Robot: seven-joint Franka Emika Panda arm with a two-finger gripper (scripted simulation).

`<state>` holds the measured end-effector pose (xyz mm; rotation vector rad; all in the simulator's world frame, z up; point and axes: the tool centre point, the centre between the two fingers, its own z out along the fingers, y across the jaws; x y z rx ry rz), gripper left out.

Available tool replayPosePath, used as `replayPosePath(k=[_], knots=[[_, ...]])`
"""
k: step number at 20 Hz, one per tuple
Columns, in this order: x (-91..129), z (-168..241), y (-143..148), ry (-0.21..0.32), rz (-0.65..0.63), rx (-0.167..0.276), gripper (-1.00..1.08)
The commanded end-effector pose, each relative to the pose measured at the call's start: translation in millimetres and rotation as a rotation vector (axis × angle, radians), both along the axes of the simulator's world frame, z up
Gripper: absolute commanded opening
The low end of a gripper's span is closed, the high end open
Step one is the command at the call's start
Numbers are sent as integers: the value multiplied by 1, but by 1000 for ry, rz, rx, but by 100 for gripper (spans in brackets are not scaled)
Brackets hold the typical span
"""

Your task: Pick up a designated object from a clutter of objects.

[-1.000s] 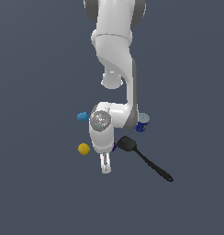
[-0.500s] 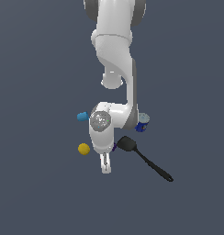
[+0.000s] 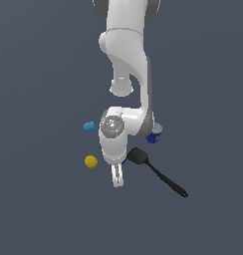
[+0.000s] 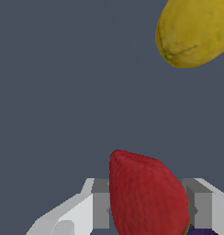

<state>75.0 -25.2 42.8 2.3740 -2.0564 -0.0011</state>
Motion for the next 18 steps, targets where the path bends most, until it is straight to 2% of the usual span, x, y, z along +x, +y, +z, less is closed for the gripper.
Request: replayPosePath(k=[1,8,18], knots=[[0,14,8,-2,1,0,-100],[-1,72,40,-1,0,0,-100],[-3,183,100,-1,-1,-2,-100]])
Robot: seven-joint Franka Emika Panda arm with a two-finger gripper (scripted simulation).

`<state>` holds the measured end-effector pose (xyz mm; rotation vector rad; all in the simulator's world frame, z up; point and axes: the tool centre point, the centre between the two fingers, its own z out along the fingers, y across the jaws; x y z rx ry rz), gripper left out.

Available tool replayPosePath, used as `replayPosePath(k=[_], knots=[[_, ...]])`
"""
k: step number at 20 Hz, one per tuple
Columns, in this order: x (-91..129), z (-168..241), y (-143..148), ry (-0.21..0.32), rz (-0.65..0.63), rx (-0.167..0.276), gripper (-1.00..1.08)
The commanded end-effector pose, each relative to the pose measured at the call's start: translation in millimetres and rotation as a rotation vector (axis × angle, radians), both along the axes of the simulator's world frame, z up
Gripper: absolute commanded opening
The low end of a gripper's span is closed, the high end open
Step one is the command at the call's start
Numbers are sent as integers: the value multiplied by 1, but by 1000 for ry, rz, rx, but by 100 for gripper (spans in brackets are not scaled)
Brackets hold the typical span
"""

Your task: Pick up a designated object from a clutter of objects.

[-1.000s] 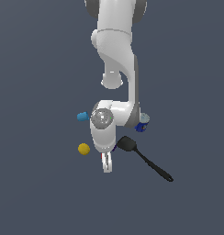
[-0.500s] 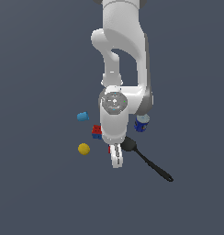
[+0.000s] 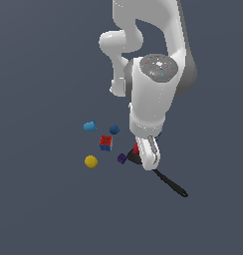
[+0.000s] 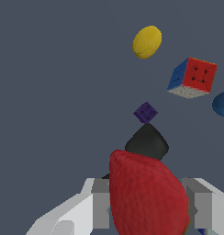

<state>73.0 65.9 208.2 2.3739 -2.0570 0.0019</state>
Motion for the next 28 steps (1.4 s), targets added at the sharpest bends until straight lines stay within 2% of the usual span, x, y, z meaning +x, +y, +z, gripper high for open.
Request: replayPosePath(k=[1,16,28], knots=[[-1,28,15,0,-1,-1,-100],[2,177,98,0,0,0,-100],[6,228,128,1,1,1,-100]])
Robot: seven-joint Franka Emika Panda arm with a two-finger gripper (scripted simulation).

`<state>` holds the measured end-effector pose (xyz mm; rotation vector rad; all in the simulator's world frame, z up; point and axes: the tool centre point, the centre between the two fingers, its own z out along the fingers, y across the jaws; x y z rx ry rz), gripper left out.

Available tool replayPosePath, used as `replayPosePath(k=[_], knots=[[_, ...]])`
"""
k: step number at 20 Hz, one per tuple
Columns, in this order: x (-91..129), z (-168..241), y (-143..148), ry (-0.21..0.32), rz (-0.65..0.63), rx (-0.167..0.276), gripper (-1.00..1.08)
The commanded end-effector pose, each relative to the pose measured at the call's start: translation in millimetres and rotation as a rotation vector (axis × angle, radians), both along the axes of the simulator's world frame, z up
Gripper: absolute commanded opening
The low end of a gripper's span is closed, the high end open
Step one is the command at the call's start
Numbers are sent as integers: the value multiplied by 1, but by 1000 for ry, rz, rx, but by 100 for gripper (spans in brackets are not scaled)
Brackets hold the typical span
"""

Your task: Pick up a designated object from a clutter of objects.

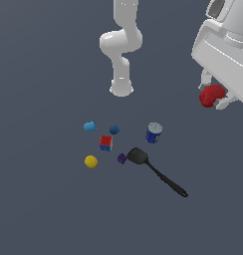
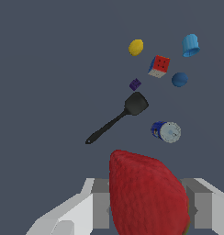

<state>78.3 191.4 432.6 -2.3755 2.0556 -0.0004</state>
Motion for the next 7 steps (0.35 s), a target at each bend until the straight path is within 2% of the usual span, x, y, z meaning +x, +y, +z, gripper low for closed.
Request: replayPosePath(k=[1,7], knots=[[1,6,3,0,0,0,-100],[1,10,6,0,0,0,-100]])
